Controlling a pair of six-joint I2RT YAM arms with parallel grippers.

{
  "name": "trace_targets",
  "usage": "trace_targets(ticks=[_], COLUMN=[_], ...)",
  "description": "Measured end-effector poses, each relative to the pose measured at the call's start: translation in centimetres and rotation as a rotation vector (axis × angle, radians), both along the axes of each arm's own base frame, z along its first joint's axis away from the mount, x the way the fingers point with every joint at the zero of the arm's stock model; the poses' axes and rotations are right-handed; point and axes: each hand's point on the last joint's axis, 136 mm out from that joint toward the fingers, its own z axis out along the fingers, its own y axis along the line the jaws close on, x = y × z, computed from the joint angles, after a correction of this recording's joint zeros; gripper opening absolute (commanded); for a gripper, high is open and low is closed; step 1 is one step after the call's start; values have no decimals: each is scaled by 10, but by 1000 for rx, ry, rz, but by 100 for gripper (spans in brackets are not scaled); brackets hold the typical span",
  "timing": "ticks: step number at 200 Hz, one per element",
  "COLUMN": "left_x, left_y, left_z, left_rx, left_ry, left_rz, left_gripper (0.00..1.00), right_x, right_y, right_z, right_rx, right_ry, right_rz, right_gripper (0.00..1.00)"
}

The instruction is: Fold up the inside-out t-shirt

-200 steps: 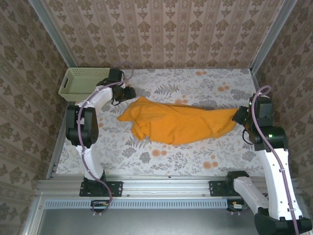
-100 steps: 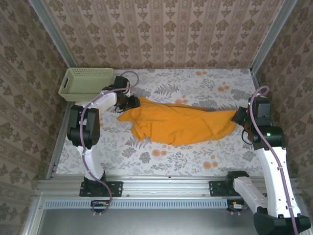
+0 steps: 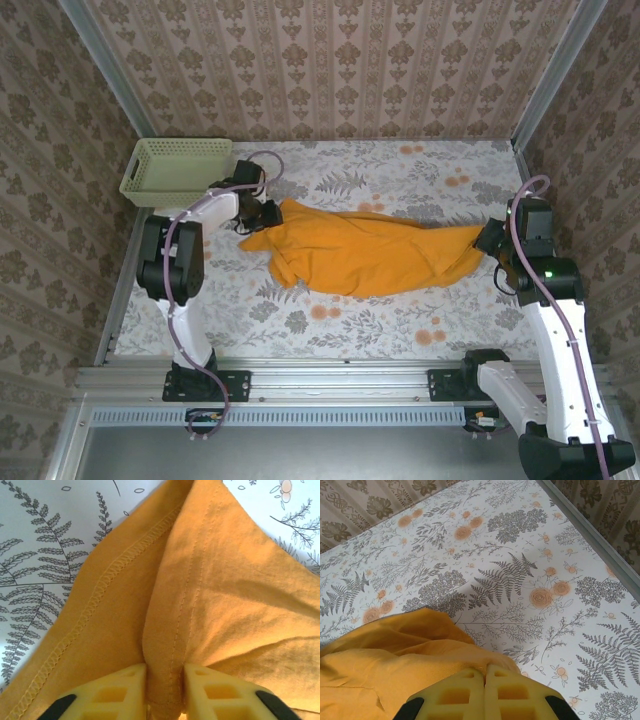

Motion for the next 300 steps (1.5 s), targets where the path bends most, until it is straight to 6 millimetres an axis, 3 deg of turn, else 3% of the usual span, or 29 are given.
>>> trace_targets(ticks=[66, 103, 130, 158, 176, 192, 216, 230, 243, 253, 267, 284, 300], left_x=[1, -3, -6, -19, -37, -60, -131, -176, -210, -221, -211, -168, -117], left_y=[4, 5, 9, 19, 32, 51, 88, 104, 116, 120, 119, 111, 103], left_z=[25, 37, 70, 149, 220, 293, 400, 440, 464, 471, 462, 428, 384], left_rx=[47, 71, 67, 35, 5, -27, -94, -141, -174, -183, -161, -88, -13], left_ry=[-72, -95, -164, -339, -505, -697, -1030, -1185, -1288, -1319, -1279, -1120, -933], left_rz=[8, -4, 9, 36, 60, 102, 190, 225, 247, 257, 262, 256, 244], left_gripper=[11, 0, 0, 0, 0, 0, 0, 0, 0, 0, 0, 0, 0], right_x=[2, 2, 0, -5, -12, -28, -71, -106, -143, -168, -186, -180, -153], right_y=[2, 1, -1, -3, -4, -8, -12, -14, -15, -16, -18, -21, -22], right_z=[-4, -4, 4, 47, 90, 142, 228, 269, 297, 311, 320, 316, 304], right_rx=[10, 10, 8, 2, -10, -34, -65, -80, -91, -103, -116, -127, -139], right_ry=[11, 14, 6, -78, -168, -282, -509, -650, -764, -832, -878, -855, -776], right_rz=[11, 7, -3, -8, -14, -30, -61, -84, -102, -116, -131, -145, -136], right_gripper=[0, 0, 0, 0, 0, 0, 0, 0, 0, 0, 0, 0, 0])
